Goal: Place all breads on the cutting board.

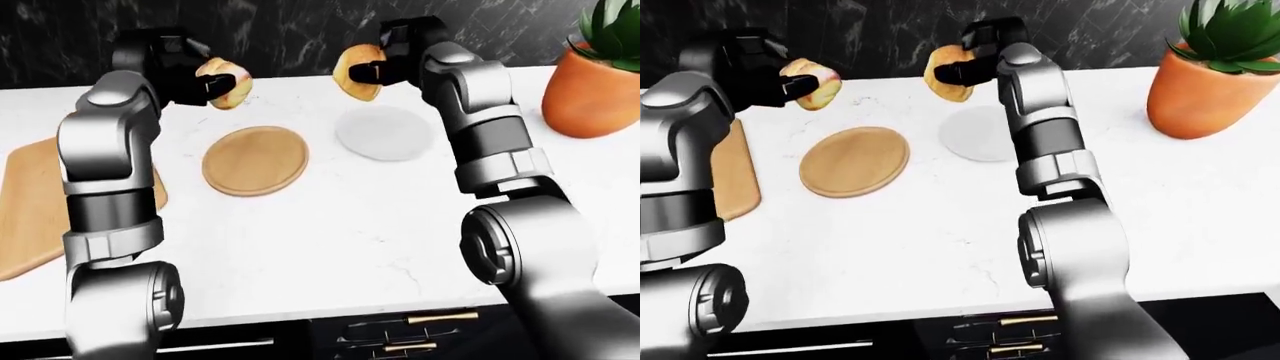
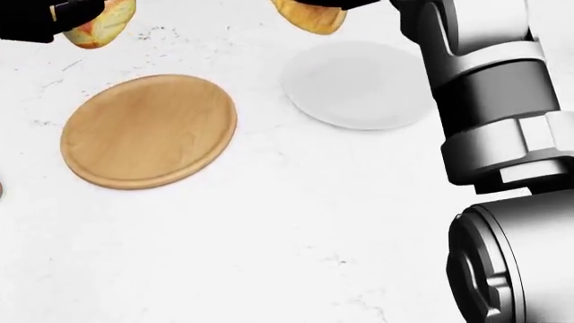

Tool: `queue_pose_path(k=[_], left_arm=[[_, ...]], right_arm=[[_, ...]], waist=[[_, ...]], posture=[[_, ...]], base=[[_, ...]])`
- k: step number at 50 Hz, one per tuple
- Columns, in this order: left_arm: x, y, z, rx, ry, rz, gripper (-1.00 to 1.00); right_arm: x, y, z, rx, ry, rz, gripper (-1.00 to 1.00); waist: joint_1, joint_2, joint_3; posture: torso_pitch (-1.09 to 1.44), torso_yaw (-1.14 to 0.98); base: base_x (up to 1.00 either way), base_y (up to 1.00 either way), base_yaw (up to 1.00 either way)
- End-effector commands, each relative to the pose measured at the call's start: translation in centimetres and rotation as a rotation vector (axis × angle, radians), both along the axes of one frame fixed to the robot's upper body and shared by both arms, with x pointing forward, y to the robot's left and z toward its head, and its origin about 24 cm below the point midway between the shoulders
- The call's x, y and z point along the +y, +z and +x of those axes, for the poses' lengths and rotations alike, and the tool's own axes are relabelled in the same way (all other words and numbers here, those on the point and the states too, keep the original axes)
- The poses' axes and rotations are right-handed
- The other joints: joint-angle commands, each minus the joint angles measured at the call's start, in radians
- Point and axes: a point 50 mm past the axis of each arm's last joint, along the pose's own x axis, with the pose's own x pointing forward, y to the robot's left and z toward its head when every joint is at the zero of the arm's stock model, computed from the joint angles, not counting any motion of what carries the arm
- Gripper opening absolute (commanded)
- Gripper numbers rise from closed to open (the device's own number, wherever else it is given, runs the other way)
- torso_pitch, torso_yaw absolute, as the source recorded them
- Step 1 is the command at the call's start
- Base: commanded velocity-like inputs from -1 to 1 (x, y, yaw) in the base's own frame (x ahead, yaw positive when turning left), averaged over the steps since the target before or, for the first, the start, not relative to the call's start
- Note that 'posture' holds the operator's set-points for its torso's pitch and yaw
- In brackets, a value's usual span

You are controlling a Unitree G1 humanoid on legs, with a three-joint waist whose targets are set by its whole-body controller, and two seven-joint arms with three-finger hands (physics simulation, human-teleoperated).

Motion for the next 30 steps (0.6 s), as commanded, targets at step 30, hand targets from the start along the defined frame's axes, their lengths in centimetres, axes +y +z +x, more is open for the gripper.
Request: queue_pose_path(k=[30], left_arm=[[0.5,3.0,-0.7,-0.111,0.036,-0.016,-0.80]], right_arm=[[1.0,4.1,-1.2,-0.128,0.039,0.026,-1.00]], waist=[[-0.021,0.094,-0.046]], posture=[[0.00,0.00]], base=[[0.00,0.45,0.00]])
